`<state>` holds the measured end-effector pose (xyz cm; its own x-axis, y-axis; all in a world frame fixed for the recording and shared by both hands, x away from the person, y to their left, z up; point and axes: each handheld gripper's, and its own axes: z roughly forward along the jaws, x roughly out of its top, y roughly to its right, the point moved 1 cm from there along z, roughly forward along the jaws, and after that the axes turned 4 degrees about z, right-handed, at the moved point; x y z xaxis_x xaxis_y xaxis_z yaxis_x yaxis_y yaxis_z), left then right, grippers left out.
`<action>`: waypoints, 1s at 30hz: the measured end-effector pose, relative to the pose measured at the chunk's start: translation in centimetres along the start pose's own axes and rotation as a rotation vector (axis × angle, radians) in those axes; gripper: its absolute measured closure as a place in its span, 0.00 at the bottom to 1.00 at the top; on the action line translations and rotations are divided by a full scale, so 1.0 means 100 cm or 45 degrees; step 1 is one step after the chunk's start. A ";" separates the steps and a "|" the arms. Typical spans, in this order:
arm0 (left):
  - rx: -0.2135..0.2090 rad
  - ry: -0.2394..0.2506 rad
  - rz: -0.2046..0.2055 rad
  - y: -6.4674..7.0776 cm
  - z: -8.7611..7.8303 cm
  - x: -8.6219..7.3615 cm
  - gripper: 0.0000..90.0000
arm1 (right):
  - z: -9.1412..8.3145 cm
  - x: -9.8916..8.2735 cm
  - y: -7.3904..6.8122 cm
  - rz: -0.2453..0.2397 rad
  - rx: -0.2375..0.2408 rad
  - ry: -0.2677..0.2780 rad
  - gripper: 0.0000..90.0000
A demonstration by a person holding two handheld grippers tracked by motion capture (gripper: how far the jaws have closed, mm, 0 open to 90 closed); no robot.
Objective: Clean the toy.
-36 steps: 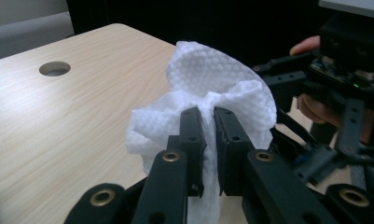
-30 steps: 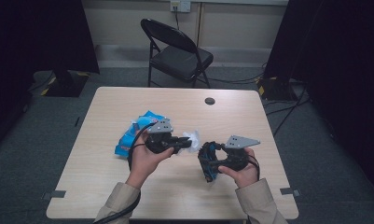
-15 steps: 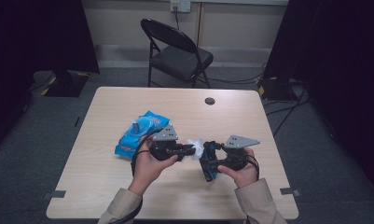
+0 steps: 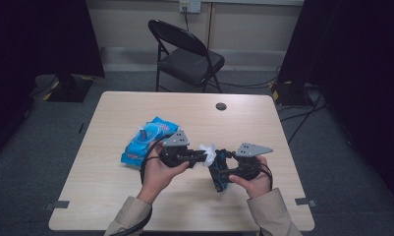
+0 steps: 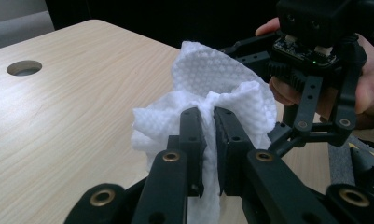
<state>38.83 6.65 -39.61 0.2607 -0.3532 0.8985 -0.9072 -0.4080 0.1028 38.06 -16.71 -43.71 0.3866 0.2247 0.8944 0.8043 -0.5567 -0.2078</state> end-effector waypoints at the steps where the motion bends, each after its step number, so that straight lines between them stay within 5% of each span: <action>1: 0.001 0.005 -0.001 0.000 0.000 0.001 0.92 | 0.000 0.000 0.000 -0.004 0.003 0.001 0.28; 30: 0.034 -0.004 -0.011 -0.012 0.017 0.015 0.92 | 0.007 0.004 -0.014 -0.066 0.058 -0.030 0.28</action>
<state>40.91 5.19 -39.10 0.2696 -0.3522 0.8963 -0.8957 -0.4335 0.0991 37.35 -15.27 -43.37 0.3543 0.2713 0.8949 0.8430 -0.5069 -0.1801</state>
